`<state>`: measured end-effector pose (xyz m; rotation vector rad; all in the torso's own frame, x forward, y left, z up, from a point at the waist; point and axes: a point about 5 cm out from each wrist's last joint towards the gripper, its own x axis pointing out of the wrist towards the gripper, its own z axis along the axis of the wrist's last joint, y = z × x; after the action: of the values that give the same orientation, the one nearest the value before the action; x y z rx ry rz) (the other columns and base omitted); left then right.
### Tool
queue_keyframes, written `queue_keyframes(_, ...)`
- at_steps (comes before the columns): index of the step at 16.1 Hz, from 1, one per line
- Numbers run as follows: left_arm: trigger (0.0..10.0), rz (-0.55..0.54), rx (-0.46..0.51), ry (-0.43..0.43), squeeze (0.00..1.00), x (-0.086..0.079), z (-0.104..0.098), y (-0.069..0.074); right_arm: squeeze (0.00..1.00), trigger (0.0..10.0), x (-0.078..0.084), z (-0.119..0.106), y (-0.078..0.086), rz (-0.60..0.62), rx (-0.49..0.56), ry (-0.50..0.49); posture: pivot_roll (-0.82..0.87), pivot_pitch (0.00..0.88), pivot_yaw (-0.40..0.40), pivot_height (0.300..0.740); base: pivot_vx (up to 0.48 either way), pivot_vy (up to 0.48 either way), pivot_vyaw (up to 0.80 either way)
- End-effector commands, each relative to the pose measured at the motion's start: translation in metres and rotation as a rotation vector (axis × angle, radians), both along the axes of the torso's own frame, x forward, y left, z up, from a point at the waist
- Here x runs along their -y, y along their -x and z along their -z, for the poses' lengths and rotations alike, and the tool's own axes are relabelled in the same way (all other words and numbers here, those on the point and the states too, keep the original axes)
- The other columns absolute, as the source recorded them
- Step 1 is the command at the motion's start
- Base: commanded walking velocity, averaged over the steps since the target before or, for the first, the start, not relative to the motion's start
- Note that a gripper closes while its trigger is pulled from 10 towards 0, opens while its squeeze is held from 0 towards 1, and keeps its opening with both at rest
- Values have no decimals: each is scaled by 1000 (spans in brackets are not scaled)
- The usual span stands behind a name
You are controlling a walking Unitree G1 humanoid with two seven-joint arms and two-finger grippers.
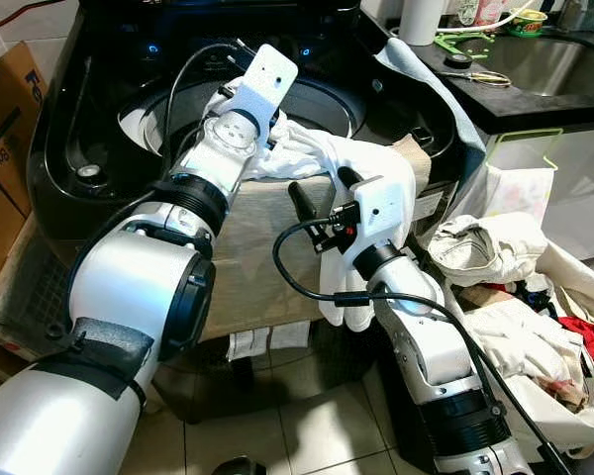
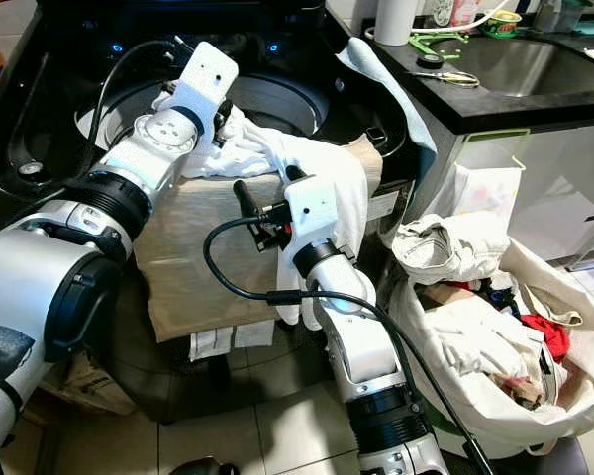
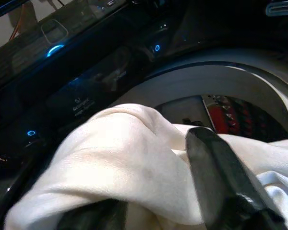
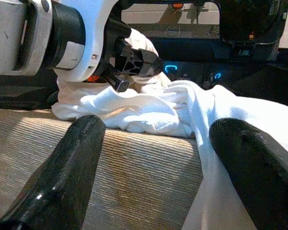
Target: Clothes washing
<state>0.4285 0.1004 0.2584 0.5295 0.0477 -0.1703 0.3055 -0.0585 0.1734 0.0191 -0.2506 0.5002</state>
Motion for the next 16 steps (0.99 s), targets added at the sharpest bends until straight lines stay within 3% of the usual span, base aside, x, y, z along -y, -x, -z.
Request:
queue_keyframes(1,10000,-11,-31,25,1000,-1,1,0,0,10000,3,1,-2,11,-6,-6,12,0,30,740,0,0,0)
queue_keyframes(4,10000,-3,-89,32,1000,-1,4,0,0,10000,2,2,-1,11,-8,-5,12,0,34,740,0,0,0)
queue_keyframes(9,10000,-13,-113,-110,1000,-19,-6,-1,0,10000,2,1,-2,18,-7,-11,12,0,44,740,0,0,0)
queue_keyframes(12,10000,-4,-41,-226,1000,-28,-40,-3,0,10000,1,2,-2,17,-12,-14,25,0,39,740,0,0,0)
queue_keyframes(14,10000,11,7,-365,1000,-33,-68,-2,0,10000,0,2,-3,11,-14,-15,29,0,40,740,0,0,0)
queue_keyframes(16,10000,36,11,-447,1000,-33,-80,0,0,10000,-1,2,-3,10,-16,-17,35,0,41,740,0,0,0)
